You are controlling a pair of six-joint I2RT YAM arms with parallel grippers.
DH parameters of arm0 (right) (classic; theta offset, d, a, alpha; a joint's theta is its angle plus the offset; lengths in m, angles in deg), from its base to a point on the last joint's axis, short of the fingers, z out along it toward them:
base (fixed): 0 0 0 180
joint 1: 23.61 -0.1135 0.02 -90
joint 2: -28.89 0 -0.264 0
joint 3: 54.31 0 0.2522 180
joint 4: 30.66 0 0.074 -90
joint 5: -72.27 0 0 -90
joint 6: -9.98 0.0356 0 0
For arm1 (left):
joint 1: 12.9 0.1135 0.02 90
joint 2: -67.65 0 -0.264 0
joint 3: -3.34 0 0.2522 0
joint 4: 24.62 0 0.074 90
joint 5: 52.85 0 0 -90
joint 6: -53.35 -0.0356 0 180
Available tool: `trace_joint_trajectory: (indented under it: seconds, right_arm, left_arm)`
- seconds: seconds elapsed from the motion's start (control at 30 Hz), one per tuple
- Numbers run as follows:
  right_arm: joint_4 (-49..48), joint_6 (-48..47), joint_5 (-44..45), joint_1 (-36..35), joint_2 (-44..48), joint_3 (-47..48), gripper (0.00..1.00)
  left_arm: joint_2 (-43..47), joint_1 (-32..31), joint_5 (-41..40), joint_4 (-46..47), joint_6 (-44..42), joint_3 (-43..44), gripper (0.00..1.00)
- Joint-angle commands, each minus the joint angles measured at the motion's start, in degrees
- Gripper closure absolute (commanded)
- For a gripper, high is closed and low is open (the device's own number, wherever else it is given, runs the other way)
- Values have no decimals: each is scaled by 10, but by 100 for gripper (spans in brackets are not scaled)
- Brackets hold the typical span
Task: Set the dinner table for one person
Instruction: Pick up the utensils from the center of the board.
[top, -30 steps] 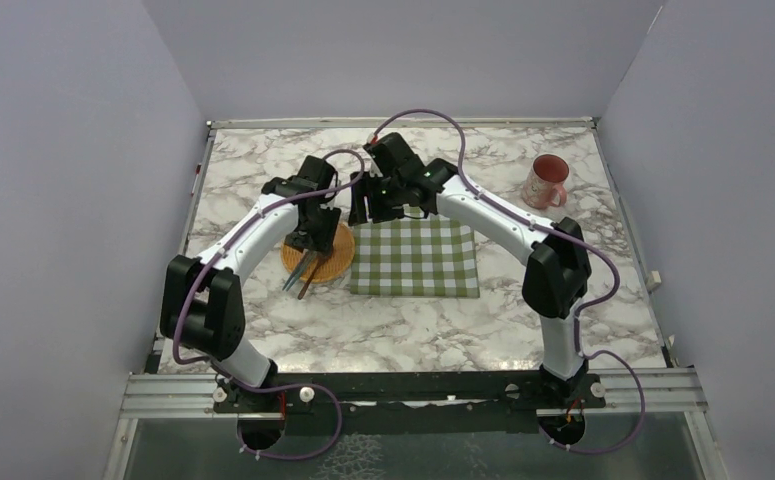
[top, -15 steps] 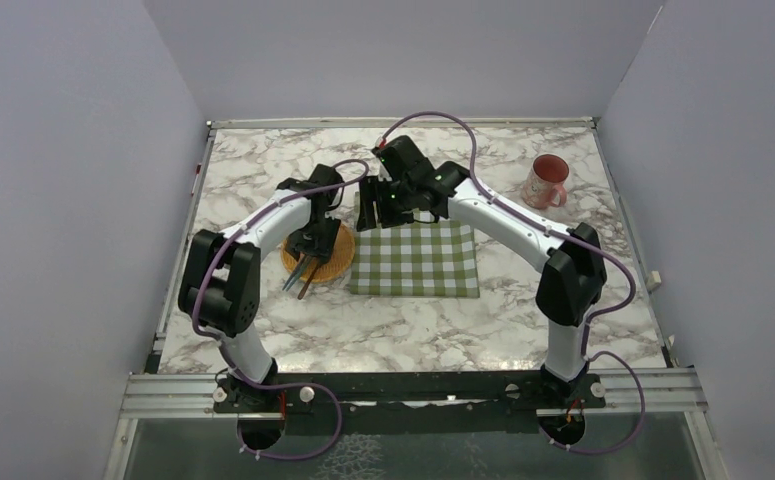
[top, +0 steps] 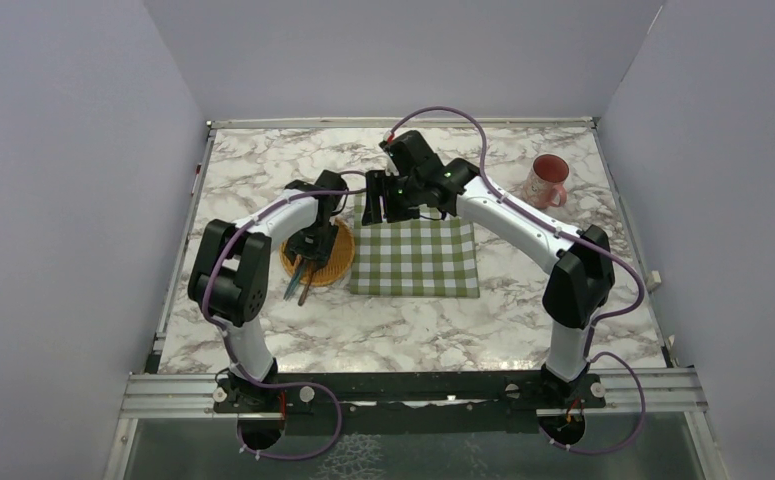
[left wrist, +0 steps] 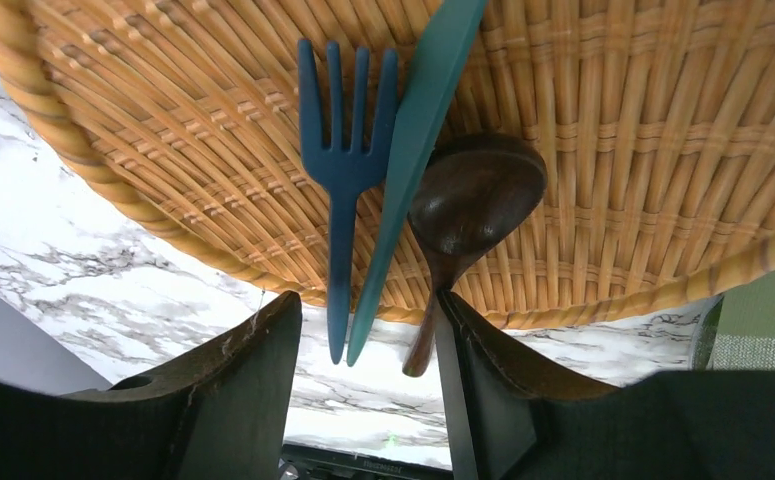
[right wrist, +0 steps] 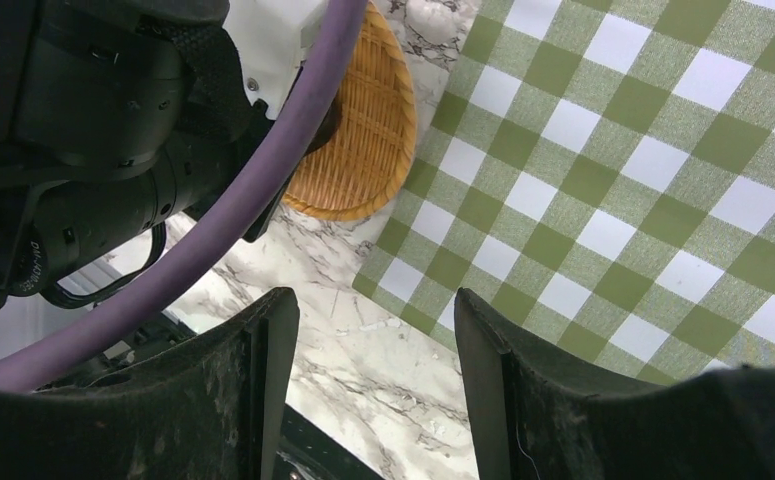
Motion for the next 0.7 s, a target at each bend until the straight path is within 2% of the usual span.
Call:
trace_joint_trajectory:
  seconds: [0.0, 0.67]
  right_arm:
    - [-13, -13, 11, 5, 26, -7, 37]
    - [-21, -9, -6, 10, 6, 8, 37]
  left_arm:
    - [-23, -1, -35, 10, 8, 7, 46]
    - [-13, -1, -47, -25, 5, 64, 46]
